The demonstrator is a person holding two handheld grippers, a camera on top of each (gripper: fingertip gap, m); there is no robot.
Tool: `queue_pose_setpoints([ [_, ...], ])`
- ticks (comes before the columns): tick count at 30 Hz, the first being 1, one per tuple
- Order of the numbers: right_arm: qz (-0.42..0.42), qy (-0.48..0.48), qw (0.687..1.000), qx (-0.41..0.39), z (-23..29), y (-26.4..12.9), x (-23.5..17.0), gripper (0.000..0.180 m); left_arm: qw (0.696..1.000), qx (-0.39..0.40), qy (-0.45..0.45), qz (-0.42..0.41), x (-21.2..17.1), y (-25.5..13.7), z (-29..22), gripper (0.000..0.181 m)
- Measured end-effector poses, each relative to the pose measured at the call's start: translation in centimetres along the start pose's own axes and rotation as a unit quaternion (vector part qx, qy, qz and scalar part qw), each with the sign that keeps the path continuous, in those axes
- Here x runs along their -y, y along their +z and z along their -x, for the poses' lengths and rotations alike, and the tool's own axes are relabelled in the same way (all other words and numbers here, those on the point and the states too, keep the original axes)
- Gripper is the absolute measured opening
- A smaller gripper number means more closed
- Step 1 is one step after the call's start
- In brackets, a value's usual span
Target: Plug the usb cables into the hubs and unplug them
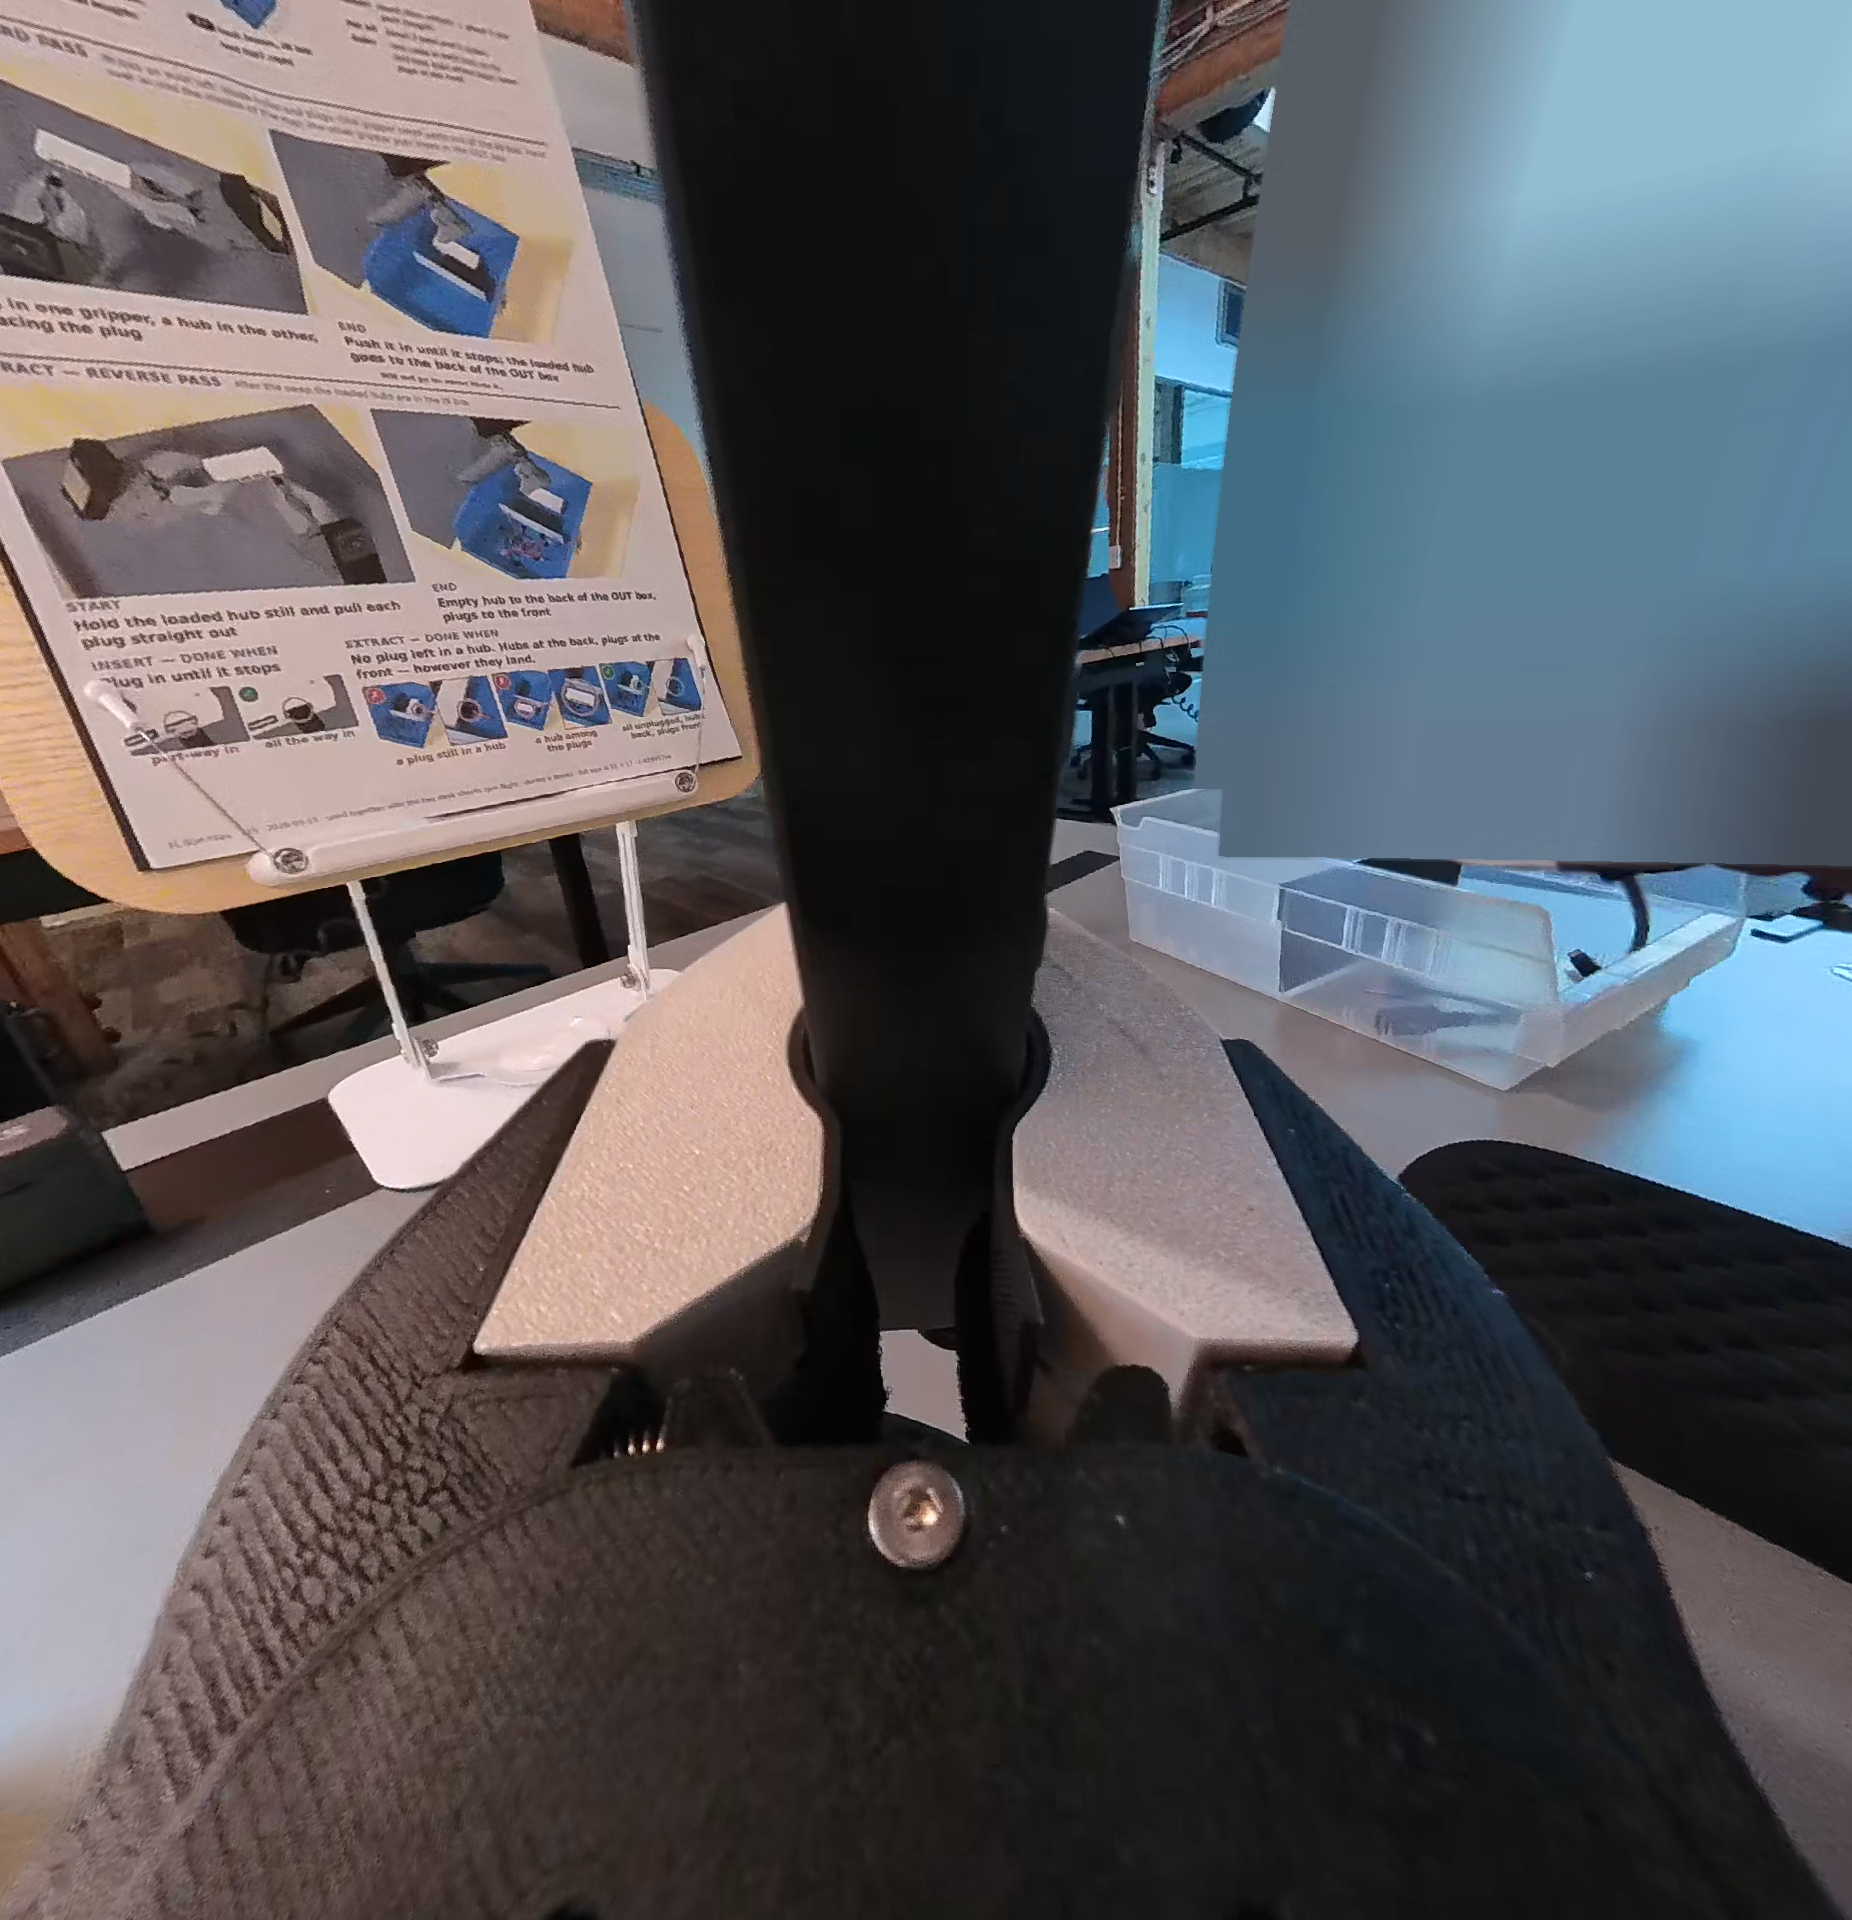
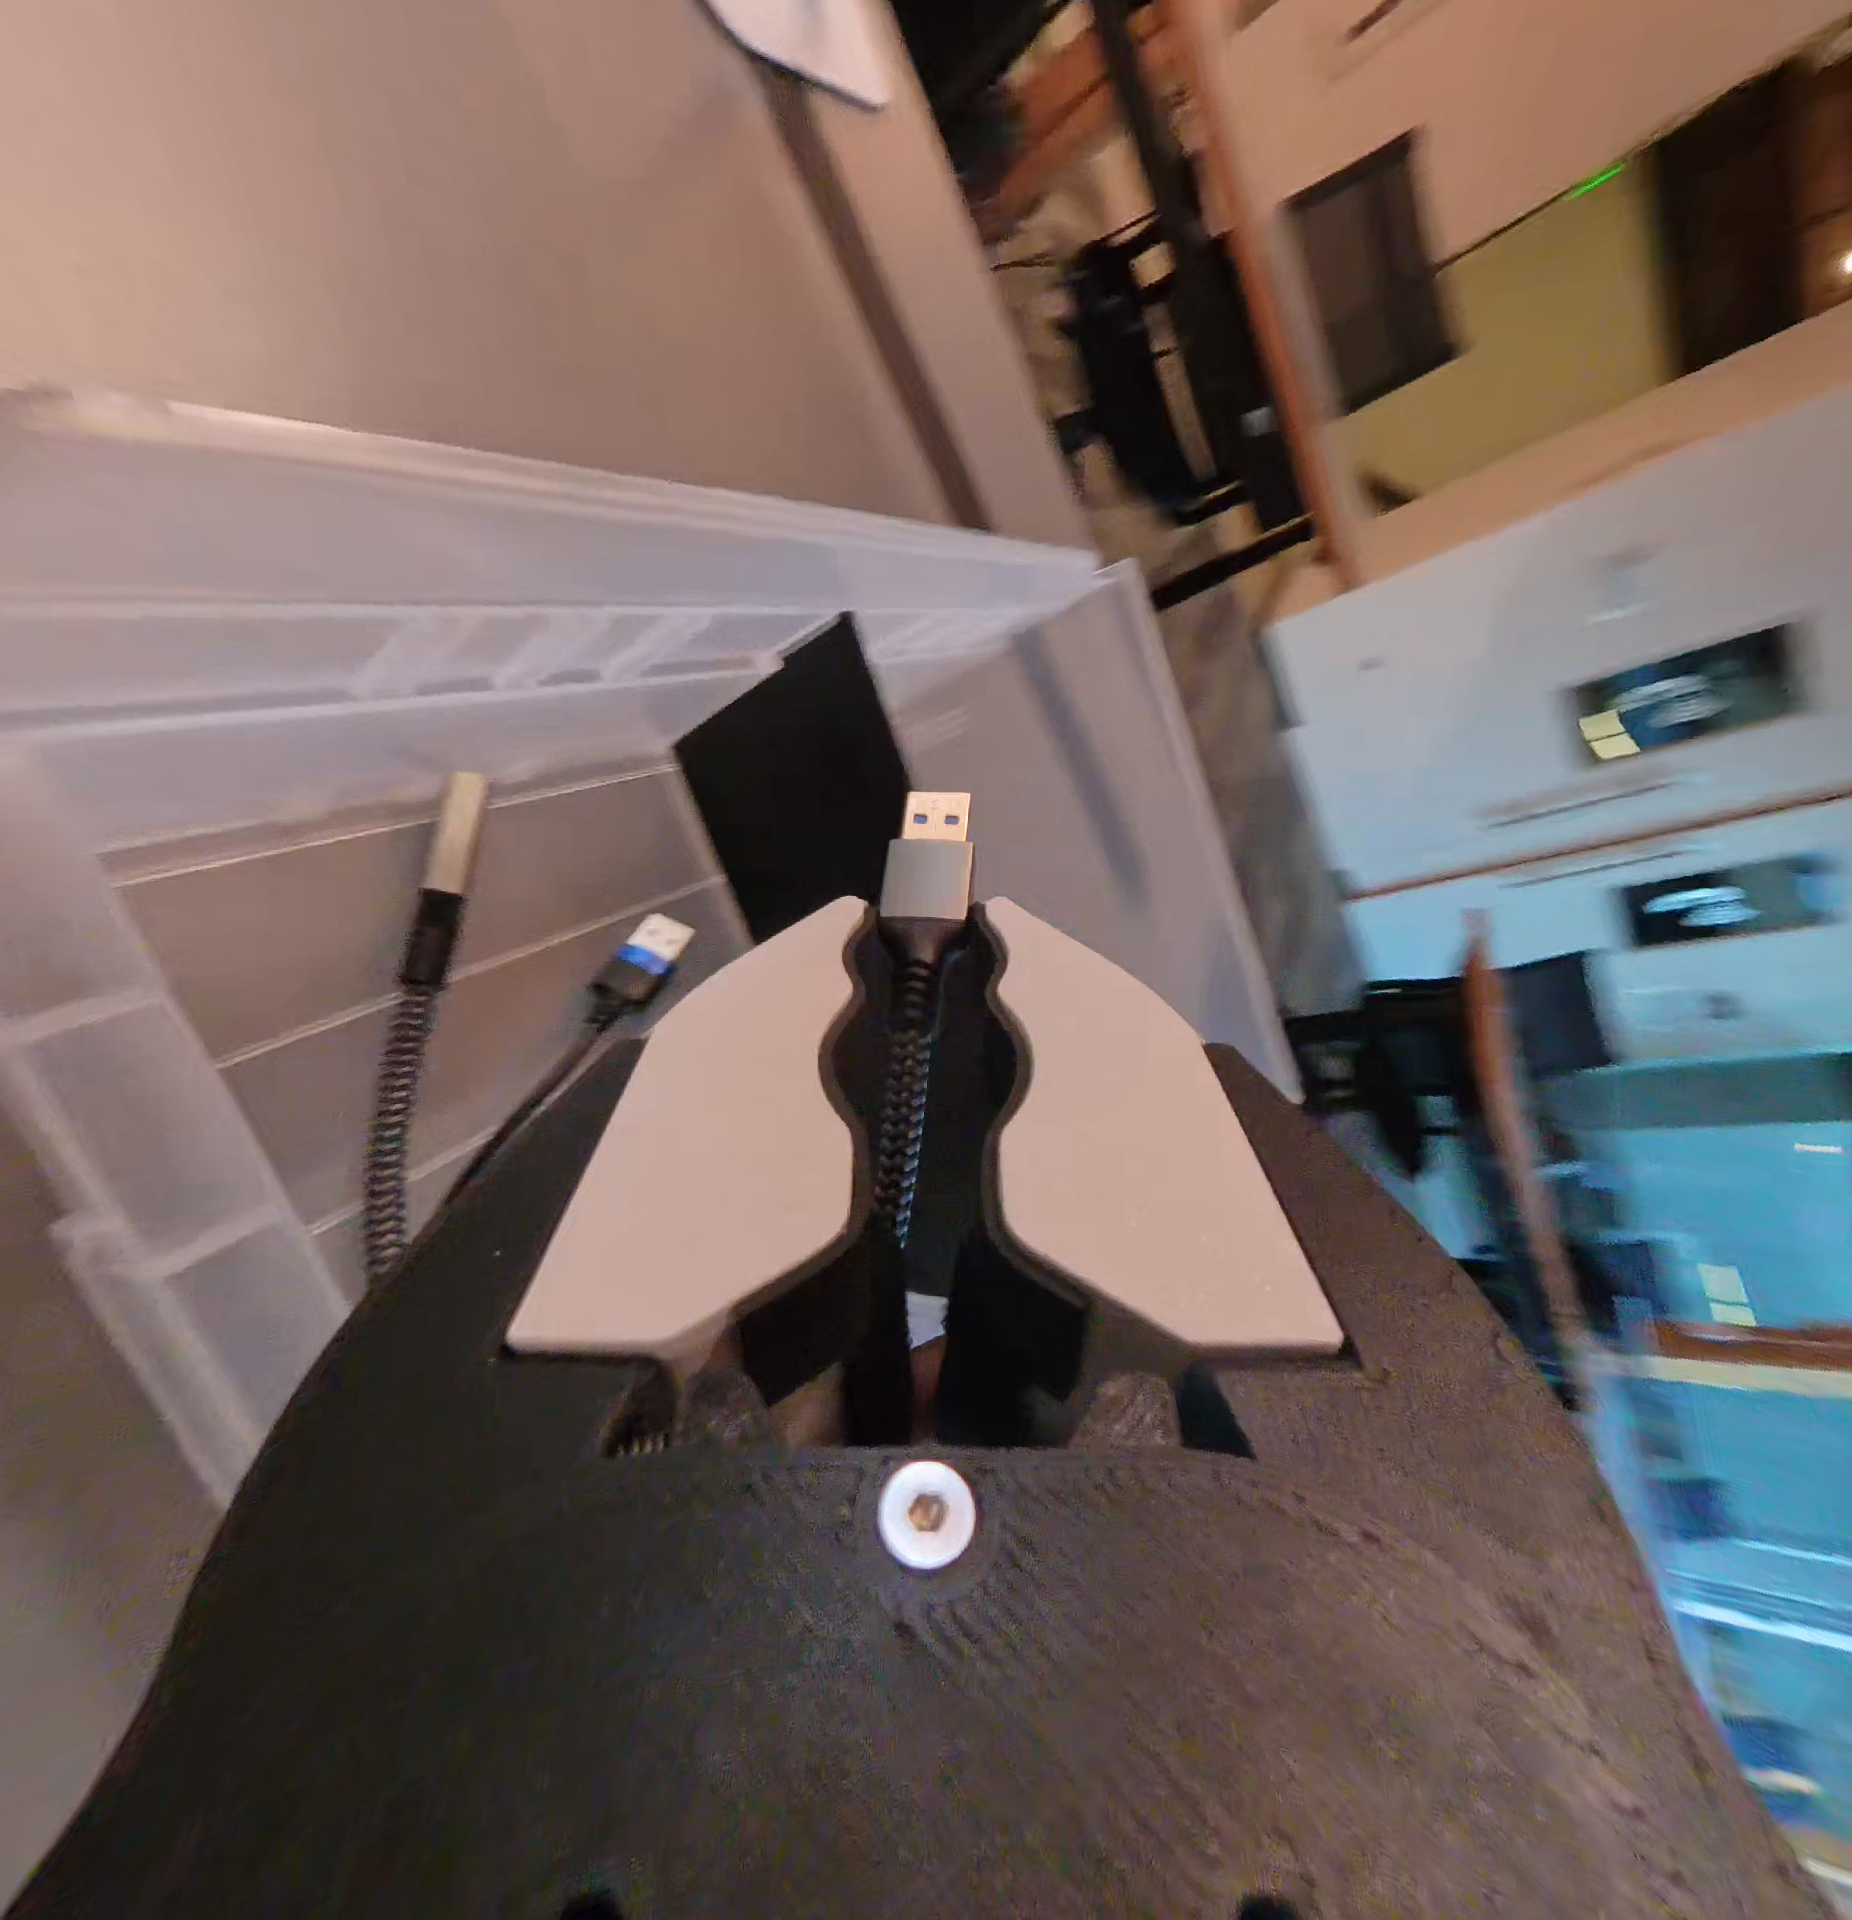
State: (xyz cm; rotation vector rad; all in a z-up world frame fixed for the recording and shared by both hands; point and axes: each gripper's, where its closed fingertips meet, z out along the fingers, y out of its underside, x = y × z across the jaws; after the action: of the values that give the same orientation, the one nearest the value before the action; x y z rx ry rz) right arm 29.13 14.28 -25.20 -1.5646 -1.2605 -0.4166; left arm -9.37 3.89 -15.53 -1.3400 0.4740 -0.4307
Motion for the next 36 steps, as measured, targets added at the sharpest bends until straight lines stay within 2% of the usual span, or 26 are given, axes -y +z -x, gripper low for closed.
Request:
queue_pose_setpoints([
  [5,0.085,0.113,0.982,0.125,1.9,1.7,-2.9,0.018,1.000,-0.013,-0.027,0.006,-0.5,0.1,-0.2,0.026],
  [7,0.120,0.151,0.970,0.147,2.3,2.0,-3.5,0.031,0.999,-0.016,-0.040,0.009,-0.8,0.2,-0.2,0.026],
  [10,0.134,0.172,0.966,0.136,1.9,1.9,-3.4,0.047,0.998,-0.018,-0.056,0.009,-1.0,0.3,-0.1,0.026],
  [16,0.122,0.171,0.972,0.107,0.9,1.4,-1.1,0.051,0.997,-0.010,-0.077,0.006,-1.3,0.2,0.4,0.026],
  [19,0.045,0.204,0.977,0.047,-0.8,-0.1,3.9,0.048,0.994,-0.006,-0.106,-0.003,-1.4,0.2,0.8,0.026],
  [22,-0.134,0.213,0.968,0.005,-0.8,-2.5,14.2,0.053,0.985,-0.002,-0.170,-0.030,-1.3,0.2,1.4,0.026],
  [25,-0.295,0.190,0.935,0.039,3.4,-4.4,24.7,0.063,0.974,0.021,-0.221,-0.048,-1.6,0.1,2.4,0.026],
  [28,-0.321,0.142,0.934,0.070,9.1,-3.0,30.9,0.092,0.966,0.035,-0.247,-0.070,-1.5,-0.1,2.7,0.026],
  [30,-0.338,0.094,0.933,0.075,12.3,-2.0,33.8,0.100,0.959,0.034,-0.268,-0.091,-1.3,-0.2,2.4,0.026],
  [32,-0.365,0.081,0.922,0.101,15.2,-1.5,36.3,0.096,0.951,0.028,-0.289,-0.103,-1.4,-0.1,1.9,0.026],
  [33,-0.364,0.086,0.920,0.114,16.2,-1.1,36.9,0.090,0.948,0.018,-0.298,-0.106,-1.4,0.0,1.5,0.031],
  [36,-0.364,0.096,0.919,0.120,17.2,-0.4,37.7,0.079,0.946,-0.004,-0.306,-0.110,-1.5,0.3,0.5,0.027],
])
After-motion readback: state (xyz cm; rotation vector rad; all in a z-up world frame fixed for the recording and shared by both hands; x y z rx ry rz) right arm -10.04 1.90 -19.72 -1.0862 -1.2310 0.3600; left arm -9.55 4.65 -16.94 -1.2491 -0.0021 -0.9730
